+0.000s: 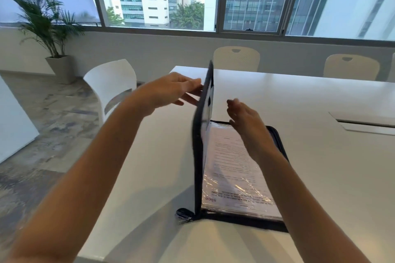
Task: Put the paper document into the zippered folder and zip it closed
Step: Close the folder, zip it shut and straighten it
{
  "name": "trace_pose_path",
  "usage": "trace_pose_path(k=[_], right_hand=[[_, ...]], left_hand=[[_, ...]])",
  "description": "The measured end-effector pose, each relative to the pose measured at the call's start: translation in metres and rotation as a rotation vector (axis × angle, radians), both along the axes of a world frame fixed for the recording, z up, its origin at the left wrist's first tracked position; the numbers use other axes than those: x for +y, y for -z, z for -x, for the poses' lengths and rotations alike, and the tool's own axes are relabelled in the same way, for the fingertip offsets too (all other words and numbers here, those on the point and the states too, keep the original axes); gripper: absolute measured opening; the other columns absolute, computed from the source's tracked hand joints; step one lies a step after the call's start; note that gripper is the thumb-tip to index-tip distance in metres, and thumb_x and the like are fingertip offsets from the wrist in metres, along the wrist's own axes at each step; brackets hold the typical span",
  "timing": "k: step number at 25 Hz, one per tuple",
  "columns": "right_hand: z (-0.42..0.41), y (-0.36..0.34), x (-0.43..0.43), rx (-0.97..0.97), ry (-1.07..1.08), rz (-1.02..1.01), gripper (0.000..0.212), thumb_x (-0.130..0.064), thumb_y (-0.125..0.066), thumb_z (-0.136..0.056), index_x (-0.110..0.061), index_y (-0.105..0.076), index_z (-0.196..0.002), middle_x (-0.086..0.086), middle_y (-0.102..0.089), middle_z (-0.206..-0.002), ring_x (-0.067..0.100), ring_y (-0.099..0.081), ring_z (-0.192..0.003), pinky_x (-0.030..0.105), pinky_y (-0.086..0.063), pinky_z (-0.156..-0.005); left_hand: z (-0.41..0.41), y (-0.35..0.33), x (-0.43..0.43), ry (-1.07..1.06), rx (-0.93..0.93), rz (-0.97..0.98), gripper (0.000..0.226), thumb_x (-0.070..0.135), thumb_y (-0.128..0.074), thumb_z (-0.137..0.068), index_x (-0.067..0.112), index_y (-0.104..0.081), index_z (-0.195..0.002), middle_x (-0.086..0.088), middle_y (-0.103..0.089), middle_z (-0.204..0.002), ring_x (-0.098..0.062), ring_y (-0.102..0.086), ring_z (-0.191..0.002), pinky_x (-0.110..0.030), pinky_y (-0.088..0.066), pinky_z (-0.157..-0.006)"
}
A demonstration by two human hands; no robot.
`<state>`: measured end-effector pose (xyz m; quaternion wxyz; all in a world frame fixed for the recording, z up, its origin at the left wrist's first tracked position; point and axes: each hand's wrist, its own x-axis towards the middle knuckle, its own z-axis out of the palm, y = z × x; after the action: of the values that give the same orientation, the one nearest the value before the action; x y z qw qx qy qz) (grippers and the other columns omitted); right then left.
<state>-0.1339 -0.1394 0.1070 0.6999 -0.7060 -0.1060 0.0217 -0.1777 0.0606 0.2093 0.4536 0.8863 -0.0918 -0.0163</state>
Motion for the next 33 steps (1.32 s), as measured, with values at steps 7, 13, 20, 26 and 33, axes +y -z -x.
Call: trace_pose_path(k=[7,13,20,26,33], right_hand=[[0.005,-0.013,-0.091,0.3,0.285,-0.145,0.038,-0.043,-0.051,-0.095,-0.012,-0.07,-0.087,-0.002,-0.077,-0.071,0.009,-0.072,-0.061,0.017,-0.052,-0.046],[0.009,0.048,-0.151,0.371,0.373,0.266,0.017,-0.012,-0.057,-0.093,-0.004,-0.072,-0.096,0.017,-0.074,-0.093,0.028,-0.07,-0.075,0.036,-0.054,-0.073],[0.035,0.093,-0.147,0.092,0.596,1.021,0.02,-0.006,-0.06,-0.085,-0.009,-0.075,-0.099,0.014,-0.075,-0.097,0.034,-0.067,-0.091,0.033,-0.05,-0.081],[0.069,0.113,-0.114,-0.075,0.636,1.154,0.012,-0.009,-0.057,-0.09,-0.005,-0.067,-0.089,0.012,-0.066,-0.089,0.035,-0.063,-0.076,0.029,-0.037,-0.06],[0.109,0.116,-0.061,-0.169,0.485,1.116,0.019,-0.008,-0.063,-0.087,-0.003,-0.07,-0.104,0.014,-0.067,-0.116,0.03,-0.066,-0.101,0.037,-0.056,-0.082]], left_hand=[[-0.019,0.08,-0.079,0.229,0.034,-0.126,0.028,0.028,-0.045,-0.104,0.018,-0.062,-0.124,-0.005,-0.062,-0.109,-0.018,-0.056,-0.103,-0.028,-0.039,-0.087],[-0.016,0.169,-0.111,0.383,0.027,-0.638,0.051,0.041,-0.033,-0.103,0.028,-0.026,-0.152,0.001,-0.014,-0.164,-0.022,-0.013,-0.149,-0.052,-0.015,-0.119],[-0.005,0.224,-0.125,0.349,-0.066,-0.793,0.065,0.055,-0.028,-0.1,0.028,-0.007,-0.155,0.001,0.004,-0.165,-0.021,0.008,-0.151,-0.052,0.0,-0.119],[0.0,0.224,-0.109,0.25,-0.198,-0.525,0.051,0.048,-0.05,-0.096,0.03,-0.046,-0.143,0.005,-0.033,-0.157,-0.016,-0.023,-0.147,-0.044,-0.016,-0.118],[0.03,0.215,-0.045,0.196,-0.168,-0.323,0.029,0.038,-0.062,-0.093,0.026,-0.069,-0.119,0.01,-0.057,-0.137,-0.008,-0.051,-0.123,-0.037,-0.041,-0.107]])
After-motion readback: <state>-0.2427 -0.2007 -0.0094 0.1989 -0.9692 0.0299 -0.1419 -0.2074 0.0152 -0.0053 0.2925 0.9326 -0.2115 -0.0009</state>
